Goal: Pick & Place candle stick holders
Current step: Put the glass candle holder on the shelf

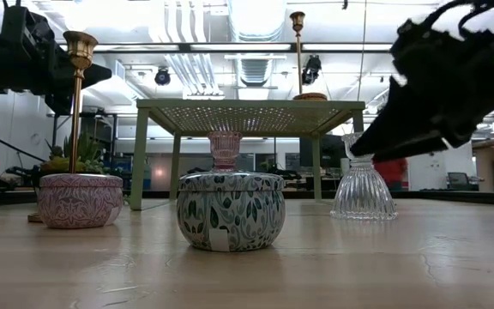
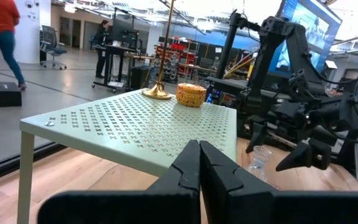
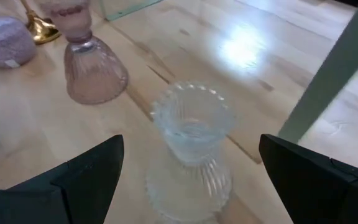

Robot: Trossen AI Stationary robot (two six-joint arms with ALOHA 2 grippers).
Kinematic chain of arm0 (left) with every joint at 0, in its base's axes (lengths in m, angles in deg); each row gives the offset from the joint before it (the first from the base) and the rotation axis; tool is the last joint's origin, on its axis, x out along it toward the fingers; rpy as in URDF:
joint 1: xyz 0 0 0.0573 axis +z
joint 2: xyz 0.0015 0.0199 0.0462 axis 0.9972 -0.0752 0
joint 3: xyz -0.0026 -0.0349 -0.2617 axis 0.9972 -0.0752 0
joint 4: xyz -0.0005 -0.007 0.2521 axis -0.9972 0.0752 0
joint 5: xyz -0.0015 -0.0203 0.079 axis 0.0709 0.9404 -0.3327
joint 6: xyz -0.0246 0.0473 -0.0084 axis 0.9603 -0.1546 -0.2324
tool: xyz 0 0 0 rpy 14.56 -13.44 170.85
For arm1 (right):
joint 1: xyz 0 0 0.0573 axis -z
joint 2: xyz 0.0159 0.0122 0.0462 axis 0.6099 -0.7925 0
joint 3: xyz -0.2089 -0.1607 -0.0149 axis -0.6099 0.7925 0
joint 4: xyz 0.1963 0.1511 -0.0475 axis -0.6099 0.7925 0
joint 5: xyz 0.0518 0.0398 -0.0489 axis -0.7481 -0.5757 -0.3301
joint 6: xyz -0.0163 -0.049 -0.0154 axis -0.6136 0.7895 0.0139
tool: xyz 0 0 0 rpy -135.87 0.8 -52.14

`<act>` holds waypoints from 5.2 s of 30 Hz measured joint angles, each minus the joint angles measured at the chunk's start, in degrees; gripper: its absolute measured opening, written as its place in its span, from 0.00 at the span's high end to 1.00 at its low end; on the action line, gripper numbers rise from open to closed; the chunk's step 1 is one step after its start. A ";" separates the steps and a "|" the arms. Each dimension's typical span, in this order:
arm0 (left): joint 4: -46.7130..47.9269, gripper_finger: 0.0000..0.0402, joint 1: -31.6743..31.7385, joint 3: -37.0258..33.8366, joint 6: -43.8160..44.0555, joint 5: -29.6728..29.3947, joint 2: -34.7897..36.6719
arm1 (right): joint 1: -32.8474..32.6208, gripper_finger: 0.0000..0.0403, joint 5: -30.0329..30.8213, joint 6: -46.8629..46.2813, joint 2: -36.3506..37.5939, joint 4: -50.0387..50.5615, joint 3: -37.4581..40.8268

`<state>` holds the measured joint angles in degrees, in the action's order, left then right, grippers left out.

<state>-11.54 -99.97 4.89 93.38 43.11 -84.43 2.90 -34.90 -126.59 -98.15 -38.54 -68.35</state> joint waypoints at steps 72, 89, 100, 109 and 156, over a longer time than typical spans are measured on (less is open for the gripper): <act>0.00 0.99 0.00 0.00 0.00 0.01 -0.02 | 0.83 0.73 7.34 12.24 -2.71 -21.26 -0.29; 0.00 0.99 0.00 0.00 0.02 0.01 -0.07 | 1.34 0.74 15.50 40.40 8.30 -23.02 -8.03; -0.02 0.99 -0.01 0.00 0.01 0.03 -0.04 | 8.34 0.74 18.02 41.99 11.42 -22.78 -7.34; -0.02 0.99 -0.01 0.00 0.01 0.03 -0.04 | 12.48 0.74 17.88 38.23 11.25 -22.74 -5.11; 0.00 0.99 0.00 0.00 0.02 0.03 -0.04 | 15.62 0.51 17.05 36.08 12.55 -22.72 -1.16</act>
<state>-11.54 -99.97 4.89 93.39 43.13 -84.47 18.52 -17.85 -90.51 -85.59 -61.25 -69.51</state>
